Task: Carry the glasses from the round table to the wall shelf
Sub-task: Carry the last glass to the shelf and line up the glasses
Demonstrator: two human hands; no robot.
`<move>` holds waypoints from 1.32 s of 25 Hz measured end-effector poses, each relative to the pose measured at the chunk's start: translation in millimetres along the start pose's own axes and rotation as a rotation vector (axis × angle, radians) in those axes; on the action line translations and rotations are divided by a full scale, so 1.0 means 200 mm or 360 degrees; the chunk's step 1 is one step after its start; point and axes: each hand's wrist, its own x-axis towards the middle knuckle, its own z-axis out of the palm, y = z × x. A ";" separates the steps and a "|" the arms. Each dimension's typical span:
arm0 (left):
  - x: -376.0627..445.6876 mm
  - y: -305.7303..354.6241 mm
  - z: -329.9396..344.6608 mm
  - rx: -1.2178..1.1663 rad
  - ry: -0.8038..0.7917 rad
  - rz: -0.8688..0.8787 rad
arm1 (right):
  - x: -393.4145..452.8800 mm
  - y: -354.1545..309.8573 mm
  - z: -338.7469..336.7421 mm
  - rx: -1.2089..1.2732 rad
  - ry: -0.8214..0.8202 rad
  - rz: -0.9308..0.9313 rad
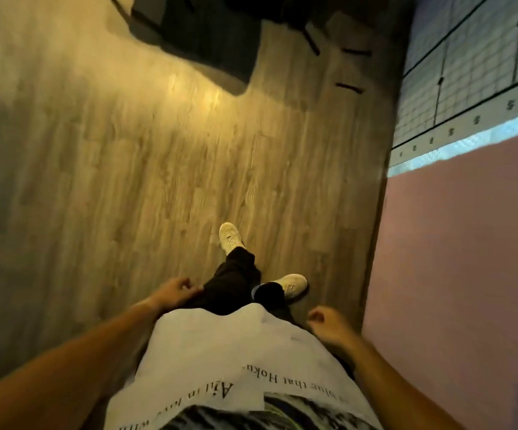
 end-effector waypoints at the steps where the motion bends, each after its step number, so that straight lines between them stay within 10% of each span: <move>1: 0.00 -0.03 -0.02 -0.0165 0.0062 -0.0020 | 0.00 -0.02 0.03 0.0025 -0.0021 0.0072; 10: 0.28 0.20 -0.86 -0.0476 0.0223 0.0229 | 0.18 -1.08 -0.58 0.0074 0.0501 -0.0233; 33: 0.96 0.86 -3.24 -0.1275 0.0653 -0.0025 | 0.99 -4.38 -1.52 -0.0852 0.0212 -0.0573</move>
